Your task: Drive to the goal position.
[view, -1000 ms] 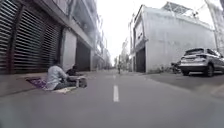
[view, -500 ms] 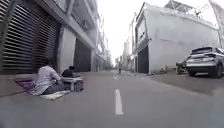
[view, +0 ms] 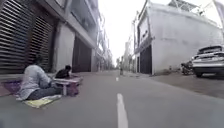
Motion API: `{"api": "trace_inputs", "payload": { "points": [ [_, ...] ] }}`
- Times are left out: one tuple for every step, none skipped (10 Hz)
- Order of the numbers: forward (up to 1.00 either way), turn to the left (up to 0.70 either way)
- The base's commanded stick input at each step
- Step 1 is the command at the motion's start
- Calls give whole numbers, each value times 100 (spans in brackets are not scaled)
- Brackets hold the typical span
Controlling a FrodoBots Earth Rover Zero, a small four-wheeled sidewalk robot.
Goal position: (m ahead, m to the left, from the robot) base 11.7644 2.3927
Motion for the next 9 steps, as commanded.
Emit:
{"api": "trace_inputs", "payload": {
  "points": [
    [100, 6],
    [100, 6],
    [100, 6],
    [100, 6],
    [100, 6],
    [100, 6],
    [100, -21],
    [100, -34],
    [100, -34]
  ]
}}
